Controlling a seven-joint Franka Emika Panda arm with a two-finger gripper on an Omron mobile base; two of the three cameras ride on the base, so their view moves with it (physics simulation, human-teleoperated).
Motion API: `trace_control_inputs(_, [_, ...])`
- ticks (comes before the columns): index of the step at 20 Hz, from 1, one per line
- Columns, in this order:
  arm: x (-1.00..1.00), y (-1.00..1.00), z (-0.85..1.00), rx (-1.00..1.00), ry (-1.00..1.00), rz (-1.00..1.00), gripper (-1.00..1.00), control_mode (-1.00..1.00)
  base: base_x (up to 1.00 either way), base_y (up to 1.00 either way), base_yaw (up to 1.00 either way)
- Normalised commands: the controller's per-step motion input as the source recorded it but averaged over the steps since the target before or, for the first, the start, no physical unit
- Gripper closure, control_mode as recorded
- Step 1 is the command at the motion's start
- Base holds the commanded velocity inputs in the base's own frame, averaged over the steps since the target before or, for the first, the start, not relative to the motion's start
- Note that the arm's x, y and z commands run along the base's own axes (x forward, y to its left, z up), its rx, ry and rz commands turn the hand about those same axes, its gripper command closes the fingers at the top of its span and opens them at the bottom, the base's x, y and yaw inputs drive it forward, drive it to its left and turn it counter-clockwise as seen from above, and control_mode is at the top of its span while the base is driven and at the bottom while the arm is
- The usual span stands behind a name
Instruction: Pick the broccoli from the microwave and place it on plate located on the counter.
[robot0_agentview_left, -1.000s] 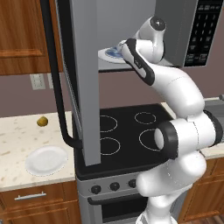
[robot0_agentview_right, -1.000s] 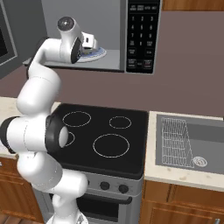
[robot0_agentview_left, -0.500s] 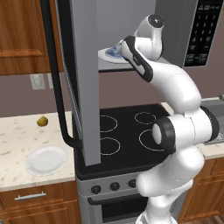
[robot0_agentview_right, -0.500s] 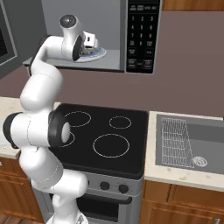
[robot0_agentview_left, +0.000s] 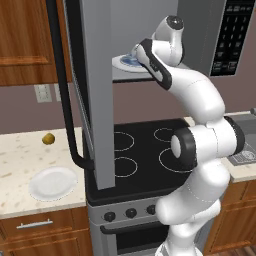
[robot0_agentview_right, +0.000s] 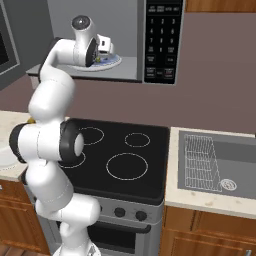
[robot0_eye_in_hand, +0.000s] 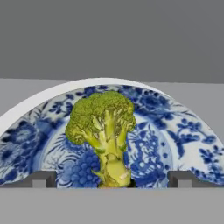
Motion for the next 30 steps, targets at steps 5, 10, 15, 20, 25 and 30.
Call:
trace_control_inputs(5, [0.15, 0.00, -0.18, 0.00, 0.00, 0.00, -1.00, -1.00, 0.00, 0.00, 0.00])
trace_control_inputs(10, [0.05, 0.00, -0.34, 0.00, 0.00, 0.00, -1.00, -1.00, 0.00, 0.00, 0.00])
trace_control_inputs(15, [0.05, 0.00, -0.26, 0.00, 0.00, 0.00, 1.00, -1.00, 0.00, 0.00, 0.00])
trace_control_inputs(20, [0.01, 0.00, -0.01, 0.00, 0.00, 0.00, 1.00, -1.00, 0.00, 0.00, 0.00])
trace_control_inputs(25, [0.00, 0.00, 0.00, 0.00, 0.00, 0.00, 1.00, -1.00, 0.00, 0.00, 0.00])
trace_control_inputs(30, [-0.60, 0.01, -0.06, -0.02, -0.12, 0.00, 1.00, -1.00, 0.00, 0.00, 0.00])
